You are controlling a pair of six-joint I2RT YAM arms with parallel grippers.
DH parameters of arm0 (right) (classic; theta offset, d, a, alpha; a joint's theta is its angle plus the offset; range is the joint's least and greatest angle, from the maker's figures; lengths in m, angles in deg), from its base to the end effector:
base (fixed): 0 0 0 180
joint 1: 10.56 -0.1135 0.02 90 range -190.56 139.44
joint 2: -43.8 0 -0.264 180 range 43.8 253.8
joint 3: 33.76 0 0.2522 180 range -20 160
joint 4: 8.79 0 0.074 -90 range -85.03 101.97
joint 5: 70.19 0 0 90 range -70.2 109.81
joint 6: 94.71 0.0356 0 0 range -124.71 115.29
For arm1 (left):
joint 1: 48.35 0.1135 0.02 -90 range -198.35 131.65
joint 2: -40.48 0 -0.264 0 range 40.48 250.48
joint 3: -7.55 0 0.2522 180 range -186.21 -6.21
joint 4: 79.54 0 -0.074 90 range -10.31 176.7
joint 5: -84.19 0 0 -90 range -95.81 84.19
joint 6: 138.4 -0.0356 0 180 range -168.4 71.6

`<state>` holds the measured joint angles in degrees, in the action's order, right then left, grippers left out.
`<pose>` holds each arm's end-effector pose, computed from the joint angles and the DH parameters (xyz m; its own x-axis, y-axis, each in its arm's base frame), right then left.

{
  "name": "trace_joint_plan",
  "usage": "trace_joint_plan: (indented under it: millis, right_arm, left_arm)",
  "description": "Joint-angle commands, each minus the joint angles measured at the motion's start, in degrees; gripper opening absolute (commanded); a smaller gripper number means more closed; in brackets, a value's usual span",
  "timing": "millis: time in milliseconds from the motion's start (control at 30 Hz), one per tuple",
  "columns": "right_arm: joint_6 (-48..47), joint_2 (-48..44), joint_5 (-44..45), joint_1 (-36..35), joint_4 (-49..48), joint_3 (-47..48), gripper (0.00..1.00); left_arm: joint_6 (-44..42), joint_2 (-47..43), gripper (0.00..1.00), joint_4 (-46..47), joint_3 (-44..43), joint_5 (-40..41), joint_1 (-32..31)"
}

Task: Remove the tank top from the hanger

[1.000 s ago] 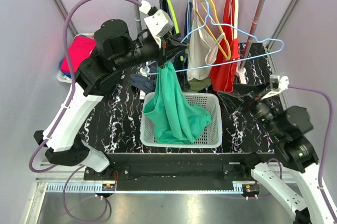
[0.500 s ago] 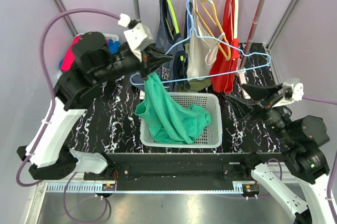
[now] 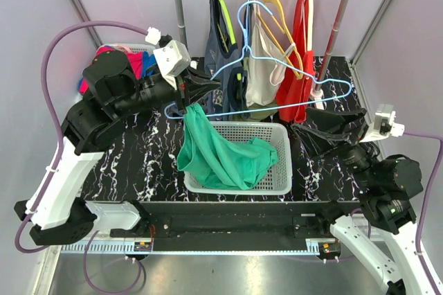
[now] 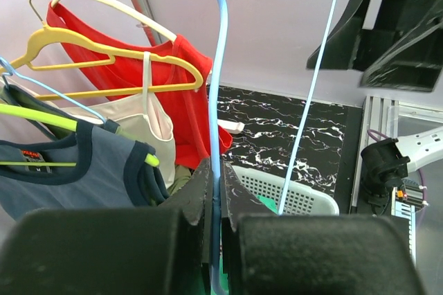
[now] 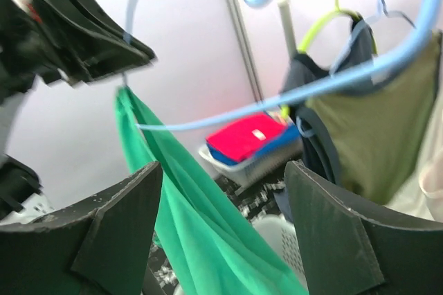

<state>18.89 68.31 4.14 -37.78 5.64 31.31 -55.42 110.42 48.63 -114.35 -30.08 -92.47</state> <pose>0.0566 0.0399 0.4347 0.0962 0.4830 -0.8703 -0.7580 0.6023 0.2504 0.1272 -0.1437 0.5604 0.1152 0.0434 -0.9924 0.9225 0.3657 0.1231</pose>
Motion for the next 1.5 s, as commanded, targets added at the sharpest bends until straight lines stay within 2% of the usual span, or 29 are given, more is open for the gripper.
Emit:
trace_joint_plan:
  millis: [0,267,600,833,867,933,967,1067,1300,1367,1467]
  right_arm:
    - [3.12,1.94,-4.11,-0.11,-9.02,0.81,0.79]
    - [2.25,3.26,-1.74,-0.02,-10.34,1.42,0.75]
    - [2.6,4.58,1.07,-0.11,-12.62,-0.33,0.59]
    - [2.42,5.37,3.0,-0.02,-12.27,0.72,0.39]
    - [2.42,5.46,3.27,-0.02,-12.18,0.81,0.33]
    - [2.16,5.63,4.06,-0.02,-11.57,1.33,0.28]
    - [2.16,5.55,4.32,-0.02,-11.48,1.34,0.21]
    - [2.16,5.63,5.02,-0.11,-11.39,1.42,0.12]
    - [2.25,8.18,4.06,-0.02,-10.77,4.32,0.07]
    - [1.9,8.1,4.15,-0.11,-10.42,4.85,0.06]
    - [1.89,8.18,4.67,-0.11,-10.25,5.29,0.06]
  left_arm:
    - [0.26,-1.11,0.0,2.56,-0.06,-0.95,0.35]
    - [-0.09,-1.73,0.0,1.68,0.55,-2.27,0.44]
    - [-1.15,-4.54,0.0,0.62,4.51,-1.39,0.44]
    - [-1.15,-5.59,0.0,0.45,5.92,-1.57,0.44]
    - [-0.97,-5.68,0.0,0.36,6.09,-2.18,0.44]
    - [-0.45,-6.03,0.01,0.36,6.97,-2.71,0.44]
    - [-0.27,-6.12,0.01,0.27,7.32,-3.41,0.44]
    - [0.7,-6.39,0.03,0.27,8.81,-4.81,0.44]
    - [4.04,-5.51,0.09,0.97,13.04,-11.41,0.0]
    - [4.47,-4.37,0.08,1.15,12.6,-11.76,-0.35]
    - [5.88,-2.79,0.03,2.11,12.34,-12.46,-0.71]
